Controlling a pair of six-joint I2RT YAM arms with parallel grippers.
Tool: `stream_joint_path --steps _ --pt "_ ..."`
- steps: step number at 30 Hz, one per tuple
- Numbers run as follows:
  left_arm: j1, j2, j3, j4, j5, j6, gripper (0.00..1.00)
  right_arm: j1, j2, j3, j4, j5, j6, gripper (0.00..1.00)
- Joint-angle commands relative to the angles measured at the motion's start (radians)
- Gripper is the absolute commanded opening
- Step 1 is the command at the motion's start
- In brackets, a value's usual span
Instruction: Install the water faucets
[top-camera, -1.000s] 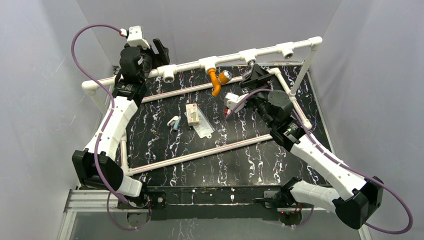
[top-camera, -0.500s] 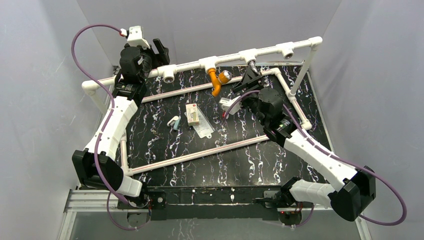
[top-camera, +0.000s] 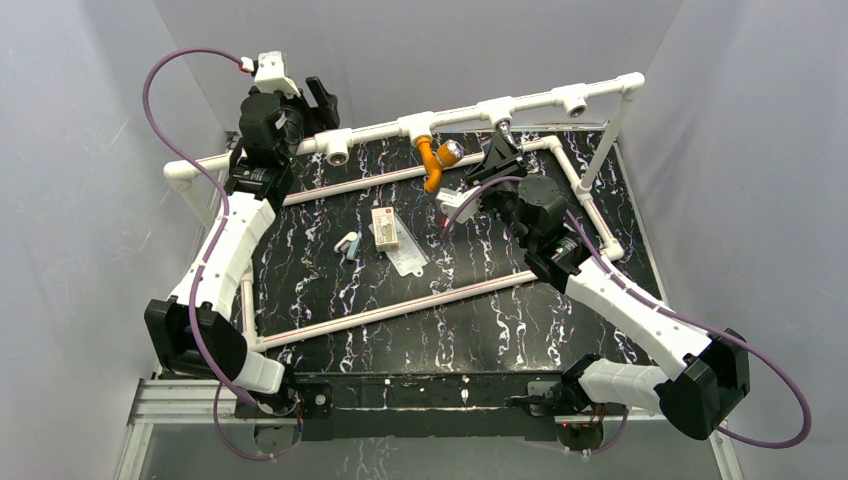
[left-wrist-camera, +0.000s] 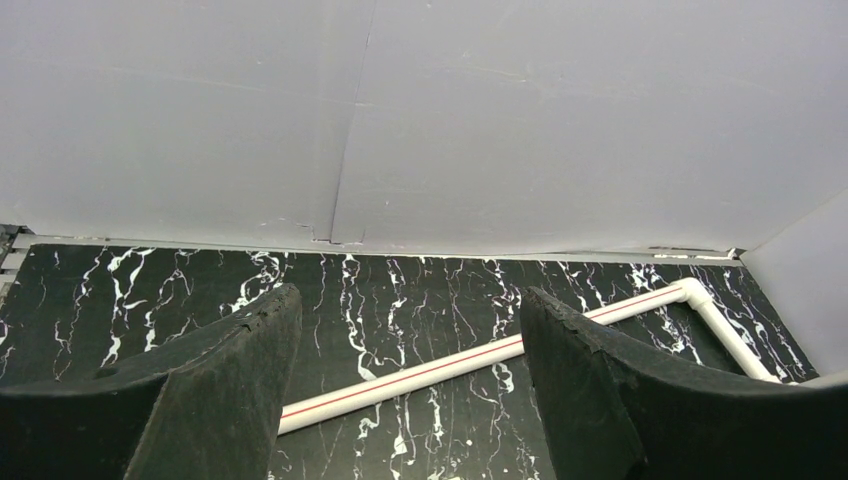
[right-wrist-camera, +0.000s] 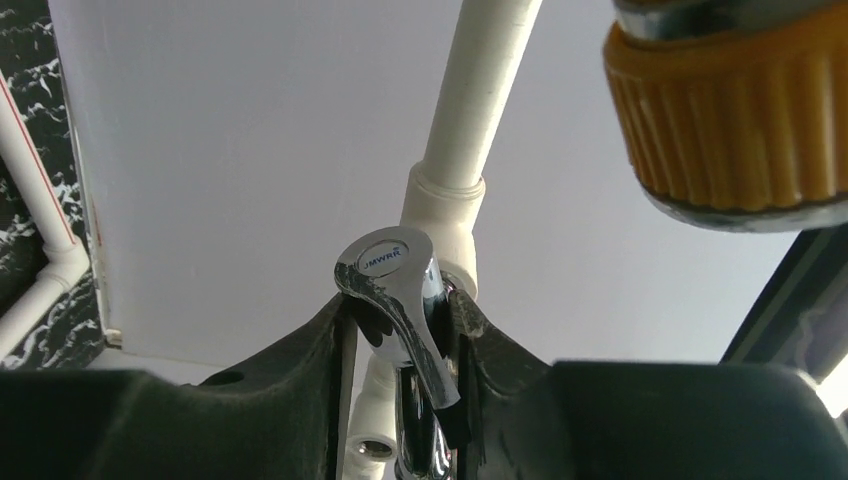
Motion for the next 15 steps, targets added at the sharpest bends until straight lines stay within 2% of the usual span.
stream_joint_path --steps 1,2,7,15 --pt "0.008 0.096 -0.106 -0.313 0.021 0.005 0.77 -0.006 0.003 0.05 0.065 0.014 0.25 0.05" --pt "0.008 0.096 -0.106 -0.314 0.021 0.005 0.77 -0.006 -0.001 0.049 0.067 0.008 0.289 0.01" --pt "0.008 0.097 -0.107 -0.313 0.017 0.007 0.77 -0.006 -0.019 0.025 0.112 -0.025 0.507 0.01" --pt "0.008 0.097 -0.107 -0.313 0.017 0.007 0.77 -0.012 -0.038 0.038 0.206 -0.027 0.95 0.01"
